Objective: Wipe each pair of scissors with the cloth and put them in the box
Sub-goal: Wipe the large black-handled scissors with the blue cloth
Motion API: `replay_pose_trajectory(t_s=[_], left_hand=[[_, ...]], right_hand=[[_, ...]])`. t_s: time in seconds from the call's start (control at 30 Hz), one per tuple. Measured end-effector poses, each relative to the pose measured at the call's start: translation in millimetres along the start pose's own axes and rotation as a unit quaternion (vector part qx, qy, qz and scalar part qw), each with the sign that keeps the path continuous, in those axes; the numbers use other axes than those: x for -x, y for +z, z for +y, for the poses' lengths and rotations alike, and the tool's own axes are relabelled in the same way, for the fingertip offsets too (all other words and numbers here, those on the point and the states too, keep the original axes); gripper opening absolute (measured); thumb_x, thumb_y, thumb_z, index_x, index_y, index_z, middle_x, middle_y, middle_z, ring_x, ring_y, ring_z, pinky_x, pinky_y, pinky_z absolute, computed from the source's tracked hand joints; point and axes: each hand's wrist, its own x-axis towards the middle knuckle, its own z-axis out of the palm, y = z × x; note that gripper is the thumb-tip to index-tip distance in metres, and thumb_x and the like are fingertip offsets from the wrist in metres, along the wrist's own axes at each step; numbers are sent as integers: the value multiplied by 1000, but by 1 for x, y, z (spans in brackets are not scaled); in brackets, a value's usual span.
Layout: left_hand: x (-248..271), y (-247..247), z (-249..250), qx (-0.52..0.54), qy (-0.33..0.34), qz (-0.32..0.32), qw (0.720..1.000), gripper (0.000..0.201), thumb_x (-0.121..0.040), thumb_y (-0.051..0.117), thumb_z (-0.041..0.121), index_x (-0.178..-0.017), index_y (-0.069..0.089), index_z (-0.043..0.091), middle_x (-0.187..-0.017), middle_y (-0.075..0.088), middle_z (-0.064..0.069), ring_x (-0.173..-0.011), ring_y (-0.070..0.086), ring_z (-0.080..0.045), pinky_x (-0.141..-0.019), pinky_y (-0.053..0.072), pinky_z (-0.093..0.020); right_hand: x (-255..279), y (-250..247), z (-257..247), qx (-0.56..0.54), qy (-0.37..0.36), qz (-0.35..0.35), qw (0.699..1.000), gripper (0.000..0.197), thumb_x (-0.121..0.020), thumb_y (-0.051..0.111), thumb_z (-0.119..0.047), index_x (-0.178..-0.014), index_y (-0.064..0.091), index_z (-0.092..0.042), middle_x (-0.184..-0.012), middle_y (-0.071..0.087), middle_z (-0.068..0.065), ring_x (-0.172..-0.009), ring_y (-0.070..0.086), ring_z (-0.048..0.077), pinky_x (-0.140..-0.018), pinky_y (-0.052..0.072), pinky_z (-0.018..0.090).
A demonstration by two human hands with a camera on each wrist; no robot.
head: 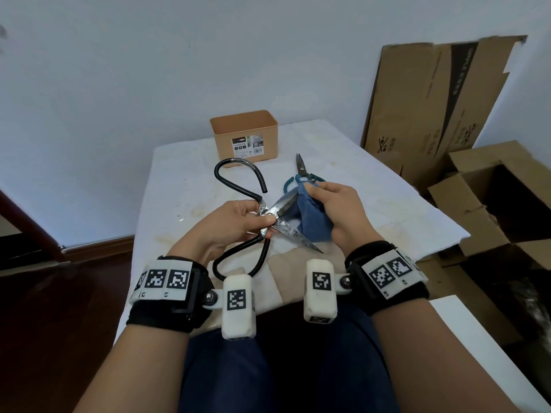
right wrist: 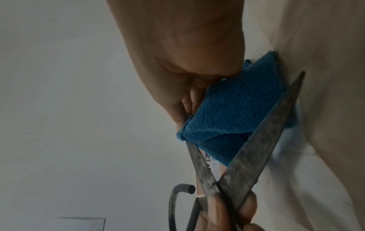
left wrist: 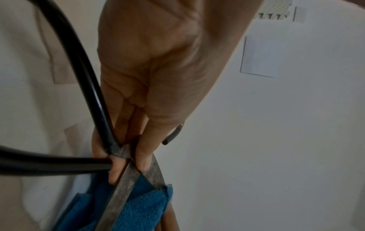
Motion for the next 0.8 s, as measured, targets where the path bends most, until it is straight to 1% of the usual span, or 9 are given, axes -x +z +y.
replay_pose_trajectory(t_s=[0.13,0.3,0.37,0.47,0.57,0.63,0.7,0.77,0.8], left_hand=[[0,1,1,7,-1,3,1000,4,-93,67,11,-90,66,11,-85,76,-5,-73,70,-10,-67,54,-14],[-1,0,6,-10,3,12,1000,5,-92,68,10,-95,67,6,-96,76,-14,-74,72,-11,-72,54,-17],[-1,-4,7,-15,5,16,1000,5,-92,68,10,-95,67,6,-93,76,-13,-73,71,-10,-74,54,-18],[3,-15,6,-18,2,46,999,7,-92,68,12,-95,67,6,-75,74,-2,-72,70,-12,-72,54,-17],[2,-27,4,58,15,123,991,7,-93,68,12,-97,68,7,-87,76,-9,-71,70,-12,-71,58,-19],[-3,-32,6,134,23,165,977,6,-93,67,14,-97,68,9,-99,75,-15,-77,72,-12,-81,59,-24],[-9,-36,10,212,29,180,960,9,-95,64,16,-101,67,9,-96,76,-13,-81,73,-12,-92,56,-30],[-12,-39,15,271,31,183,944,13,-98,60,15,-107,64,6,-88,77,-8,-80,74,-11,-86,59,-27],[-12,-40,17,297,33,180,937,14,-99,58,14,-109,63,5,-87,77,-7,-80,74,-11,-80,60,-24]], right_hand=[[-2,-2,1,-8,4,16,1000,17,-88,71,-16,-72,71,-12,-67,70,6,-55,65,16,-57,56,29],[-7,-3,1,-20,13,39,999,12,-89,69,-18,-81,70,-11,-68,69,4,-55,63,14,-49,52,24],[-10,-4,-1,-23,11,59,998,11,-91,66,-20,-84,69,-12,-74,69,5,-61,63,16,-55,55,26],[-19,-14,-5,-19,-14,120,993,12,-94,62,-24,-89,67,-14,-85,68,5,-73,61,14,-65,53,27],[-27,-14,-8,19,-42,128,991,14,-97,57,-22,-95,69,-13,-89,67,4,-78,60,13,-65,51,23],[-33,-3,-8,56,-37,94,993,16,-98,54,-17,-100,69,-12,-93,69,5,-83,63,17,-70,52,25],[-37,12,-11,90,-39,51,994,15,-96,55,-11,-100,70,-13,-101,70,11,-93,65,24,-82,55,34],[-43,24,-15,149,-59,34,986,9,-92,59,-9,-94,65,-15,-108,68,14,-100,64,29,-91,53,41],[-45,29,-18,182,-69,30,980,9,-90,60,-9,-99,61,-13,-112,65,13,-101,62,27,-92,52,39]])
